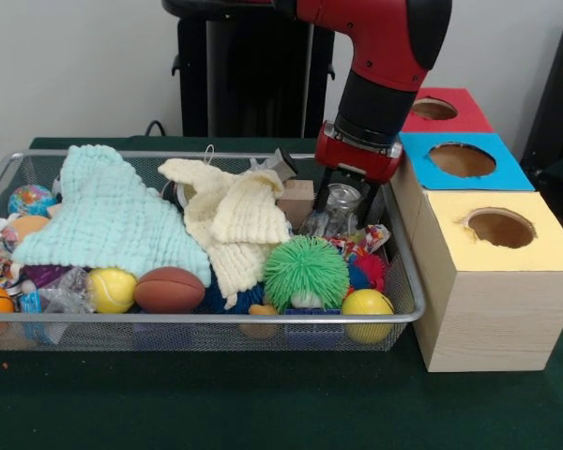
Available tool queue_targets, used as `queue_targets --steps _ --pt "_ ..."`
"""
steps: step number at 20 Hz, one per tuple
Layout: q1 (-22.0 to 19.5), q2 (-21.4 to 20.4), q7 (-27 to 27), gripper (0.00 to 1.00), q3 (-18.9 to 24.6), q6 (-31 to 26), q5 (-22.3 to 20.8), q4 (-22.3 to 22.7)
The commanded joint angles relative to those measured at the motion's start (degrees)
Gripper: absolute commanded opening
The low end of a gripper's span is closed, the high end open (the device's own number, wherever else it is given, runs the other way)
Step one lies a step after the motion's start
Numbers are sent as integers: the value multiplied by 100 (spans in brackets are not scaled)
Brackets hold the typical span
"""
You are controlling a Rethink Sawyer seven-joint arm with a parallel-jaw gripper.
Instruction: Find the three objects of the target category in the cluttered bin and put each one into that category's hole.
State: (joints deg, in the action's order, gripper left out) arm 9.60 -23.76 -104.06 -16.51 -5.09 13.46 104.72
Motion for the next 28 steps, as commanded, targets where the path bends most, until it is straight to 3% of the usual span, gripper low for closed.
queue_targets --steps 1,12,24,25,28 --pt "-200 258 -1366 100 347 349 269 98" --pt "-295 728 -1362 100 432 820 258 -164" --pt "61 774 -1489 100 181 1467 398 -50" --pt "99 781 -1489 0 146 1504 439 -45" --pt "198 802 -1490 0 51 1536 486 -60"
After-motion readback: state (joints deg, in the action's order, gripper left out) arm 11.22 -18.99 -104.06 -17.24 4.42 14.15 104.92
